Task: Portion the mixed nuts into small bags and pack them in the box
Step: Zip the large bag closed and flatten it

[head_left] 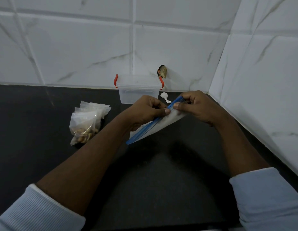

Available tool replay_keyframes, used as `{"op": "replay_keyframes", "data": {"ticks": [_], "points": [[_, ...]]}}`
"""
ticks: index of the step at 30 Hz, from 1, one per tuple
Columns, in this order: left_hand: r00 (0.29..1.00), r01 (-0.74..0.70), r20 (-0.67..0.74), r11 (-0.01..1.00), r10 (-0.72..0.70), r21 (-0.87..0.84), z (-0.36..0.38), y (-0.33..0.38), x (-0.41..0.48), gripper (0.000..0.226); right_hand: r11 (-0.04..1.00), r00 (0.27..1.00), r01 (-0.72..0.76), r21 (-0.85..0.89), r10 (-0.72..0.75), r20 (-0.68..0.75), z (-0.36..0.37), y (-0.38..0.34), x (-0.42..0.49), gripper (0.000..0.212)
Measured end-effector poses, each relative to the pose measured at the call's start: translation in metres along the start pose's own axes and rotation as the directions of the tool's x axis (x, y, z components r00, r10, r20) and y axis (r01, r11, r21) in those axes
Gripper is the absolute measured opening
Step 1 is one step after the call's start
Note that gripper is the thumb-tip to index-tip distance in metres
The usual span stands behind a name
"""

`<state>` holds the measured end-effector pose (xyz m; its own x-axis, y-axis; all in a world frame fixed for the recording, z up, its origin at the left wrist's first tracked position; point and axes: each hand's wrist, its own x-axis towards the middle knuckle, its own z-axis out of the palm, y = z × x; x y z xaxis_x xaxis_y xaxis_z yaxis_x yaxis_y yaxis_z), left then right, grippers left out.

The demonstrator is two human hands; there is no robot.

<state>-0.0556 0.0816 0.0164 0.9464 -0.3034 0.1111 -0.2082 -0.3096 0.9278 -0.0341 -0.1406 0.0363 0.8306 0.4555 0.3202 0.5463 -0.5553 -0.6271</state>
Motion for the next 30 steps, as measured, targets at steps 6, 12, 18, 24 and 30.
{"op": "replay_keyframes", "data": {"ticks": [6,12,18,24,30], "points": [[1.000,-0.020,-0.021,1.000,0.020,-0.005,-0.0008,-0.0013,0.0003,0.009,0.998,0.999,-0.006,0.059,0.009,-0.049,0.0011,-0.0034,-0.0006,0.014],[1.000,-0.006,-0.030,1.000,0.006,0.015,0.0010,-0.0006,0.0001,0.004,0.997,0.999,-0.038,0.067,0.039,-0.027,0.0020,-0.0042,-0.0016,0.015],[0.999,0.018,-0.044,1.000,-0.019,-0.023,0.0016,0.0001,-0.0004,0.002,0.996,0.999,-0.036,0.082,0.038,-0.021,0.0008,-0.0067,-0.0024,0.017],[0.999,0.029,-0.042,0.999,-0.031,-0.042,0.0006,0.0002,-0.0006,0.004,0.999,1.000,-0.025,0.038,0.025,0.016,-0.0015,-0.0058,-0.0032,0.012],[0.998,0.036,-0.042,0.998,-0.038,-0.042,0.0010,-0.0002,-0.0003,0.003,0.999,0.999,-0.033,0.013,0.032,0.036,-0.0027,-0.0073,-0.0032,0.010]]}}
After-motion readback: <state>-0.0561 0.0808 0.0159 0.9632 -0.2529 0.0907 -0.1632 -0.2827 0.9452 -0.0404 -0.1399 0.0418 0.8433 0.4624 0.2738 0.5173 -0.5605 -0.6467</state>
